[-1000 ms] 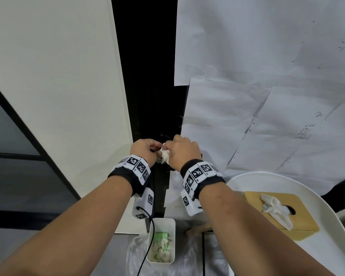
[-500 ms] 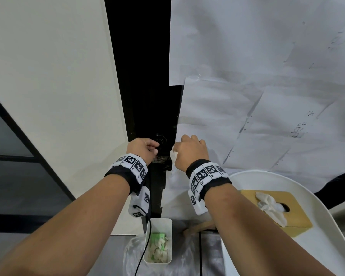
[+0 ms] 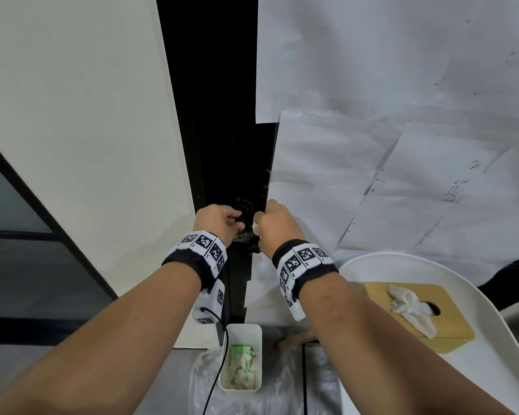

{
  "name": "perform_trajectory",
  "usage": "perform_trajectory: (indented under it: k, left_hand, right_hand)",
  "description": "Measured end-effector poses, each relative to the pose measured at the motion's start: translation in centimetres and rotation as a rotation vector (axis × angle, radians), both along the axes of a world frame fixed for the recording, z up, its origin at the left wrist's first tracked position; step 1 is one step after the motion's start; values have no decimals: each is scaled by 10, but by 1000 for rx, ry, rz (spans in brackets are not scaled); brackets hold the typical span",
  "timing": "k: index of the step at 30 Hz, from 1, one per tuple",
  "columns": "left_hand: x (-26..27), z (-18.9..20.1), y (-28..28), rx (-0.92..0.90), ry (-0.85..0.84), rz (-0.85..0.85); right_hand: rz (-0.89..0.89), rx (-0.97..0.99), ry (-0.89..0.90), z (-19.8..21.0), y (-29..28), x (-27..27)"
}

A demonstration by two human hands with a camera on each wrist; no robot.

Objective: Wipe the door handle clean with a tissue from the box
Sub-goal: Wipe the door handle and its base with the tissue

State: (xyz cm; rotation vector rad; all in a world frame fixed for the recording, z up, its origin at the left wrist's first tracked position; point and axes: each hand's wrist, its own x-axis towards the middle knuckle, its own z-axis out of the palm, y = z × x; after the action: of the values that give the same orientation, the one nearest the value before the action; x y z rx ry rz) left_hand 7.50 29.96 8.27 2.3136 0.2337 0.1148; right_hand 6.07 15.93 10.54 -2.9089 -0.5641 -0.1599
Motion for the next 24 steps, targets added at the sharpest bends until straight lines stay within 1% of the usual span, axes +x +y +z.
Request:
perform_trajectory:
  k: [3,8,14,17,20,24]
  left_hand:
    - [-1,4,-1,21,8,3]
    - [-4,9,-2,13,26,2]
    - [-3,15,-4,27,68,10]
    - [-2,18,-4,14,116,7]
    - [-2,18,-4,8,128,9]
    - [-4,16,-4,26,74,14]
  right_hand:
    - [-47,0,22,-1,-17,1]
    - [-184,-3,66,-5,-48,6]
    - [-303,84,19,-18,-46,0]
    - [-352,135,50,-16,-47,2]
    - [-342,124,52,-13,-46,0]
    - [-216,12,-33,-12,-33,-7]
